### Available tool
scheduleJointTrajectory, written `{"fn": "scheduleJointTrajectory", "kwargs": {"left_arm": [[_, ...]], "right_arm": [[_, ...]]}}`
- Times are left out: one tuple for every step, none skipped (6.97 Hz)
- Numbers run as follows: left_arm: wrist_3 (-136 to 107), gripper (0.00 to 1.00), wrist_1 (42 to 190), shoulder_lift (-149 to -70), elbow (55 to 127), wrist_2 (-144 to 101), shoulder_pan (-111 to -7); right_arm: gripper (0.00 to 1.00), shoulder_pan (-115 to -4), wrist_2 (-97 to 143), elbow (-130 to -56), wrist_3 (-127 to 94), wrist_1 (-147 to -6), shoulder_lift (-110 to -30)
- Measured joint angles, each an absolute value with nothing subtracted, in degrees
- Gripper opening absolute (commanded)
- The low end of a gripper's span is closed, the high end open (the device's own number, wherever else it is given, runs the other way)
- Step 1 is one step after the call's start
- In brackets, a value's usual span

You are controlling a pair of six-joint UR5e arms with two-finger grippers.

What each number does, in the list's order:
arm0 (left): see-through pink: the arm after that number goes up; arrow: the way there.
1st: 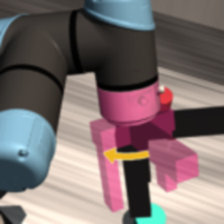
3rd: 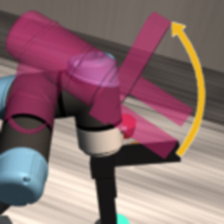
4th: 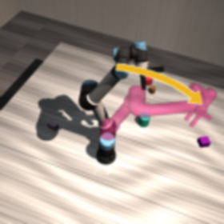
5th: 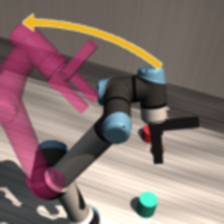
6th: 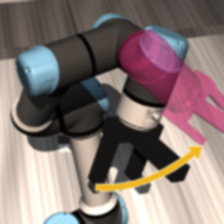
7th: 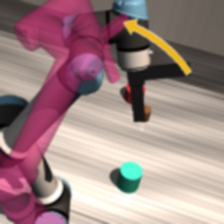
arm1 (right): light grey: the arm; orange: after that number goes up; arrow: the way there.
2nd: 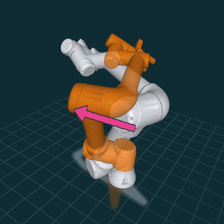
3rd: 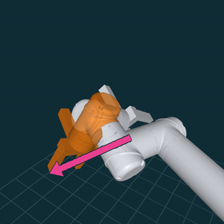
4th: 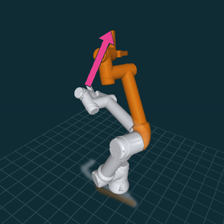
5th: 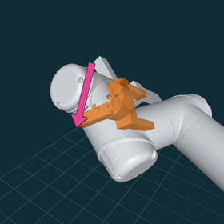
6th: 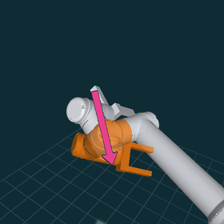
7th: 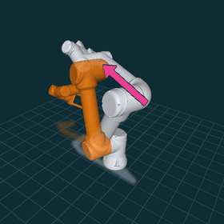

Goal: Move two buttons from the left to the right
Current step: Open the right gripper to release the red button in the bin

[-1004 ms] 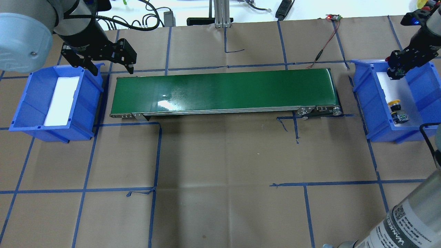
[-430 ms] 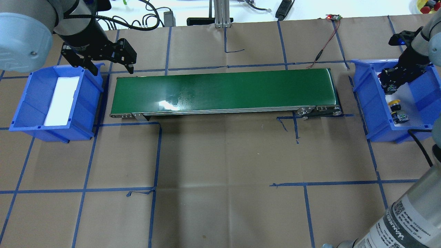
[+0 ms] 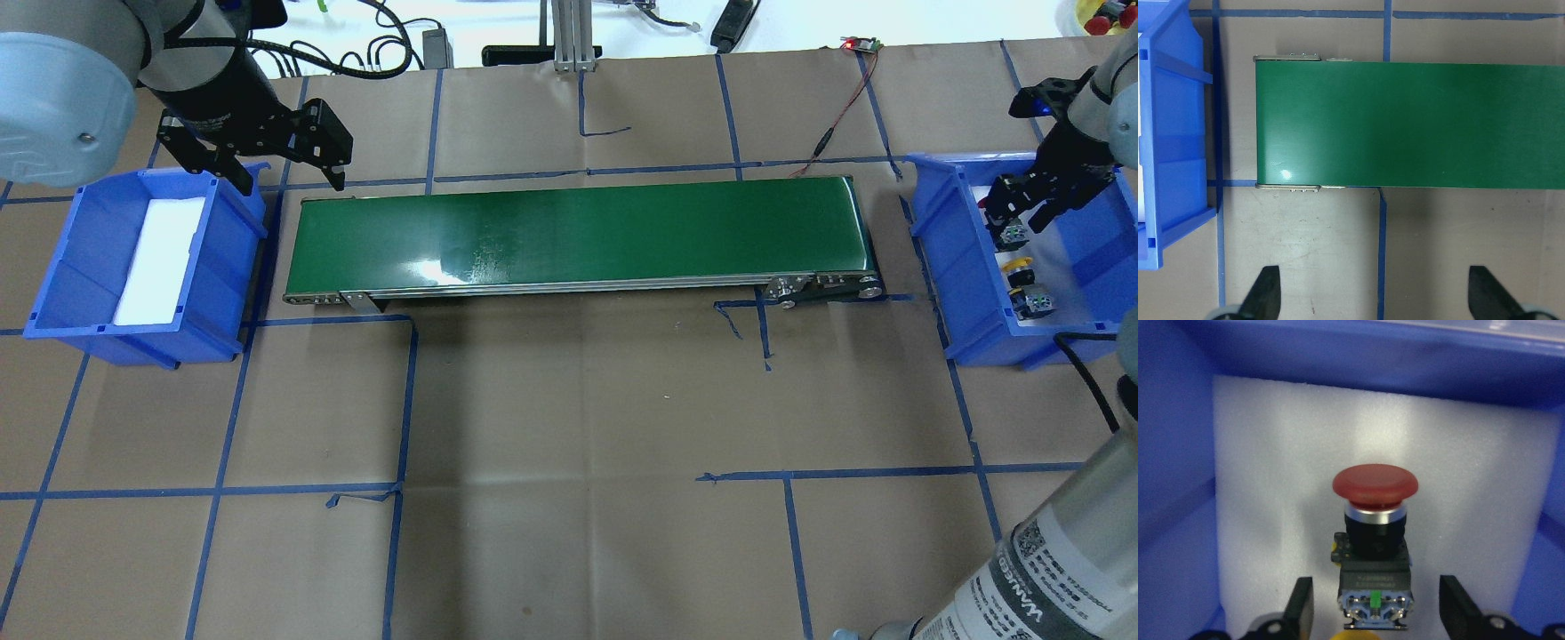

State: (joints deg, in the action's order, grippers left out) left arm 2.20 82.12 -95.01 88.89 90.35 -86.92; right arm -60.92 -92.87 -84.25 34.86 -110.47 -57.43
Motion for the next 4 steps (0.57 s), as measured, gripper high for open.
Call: {"fn": "scheduleJointTrajectory", "kwargs": {"left_arm": [[2.2, 1.0, 82.13, -95.05, 88.9, 90.35, -86.92], [2.2, 1.0, 82.14, -95.05, 88.9, 90.33, -86.92], [2.2, 1.0, 82.11, -95.05, 88.89, 90.29, -86.92], [2.2, 1.0, 82.12, -95.04, 88.87, 90.27, -86.92]], "right_arm": [[0.99, -60.96, -92.86, -84.07, 34.8, -110.46, -57.67], [1.0, -61.02, -93.03, -83.56, 34.72, -110.23, -58.32], [1.0, -61.2, -93.29, -82.81, 34.45, -109.43, -60.04], [1.0, -61.62, -93.32, -82.17, 33.64, -107.62, -63.11]]}}
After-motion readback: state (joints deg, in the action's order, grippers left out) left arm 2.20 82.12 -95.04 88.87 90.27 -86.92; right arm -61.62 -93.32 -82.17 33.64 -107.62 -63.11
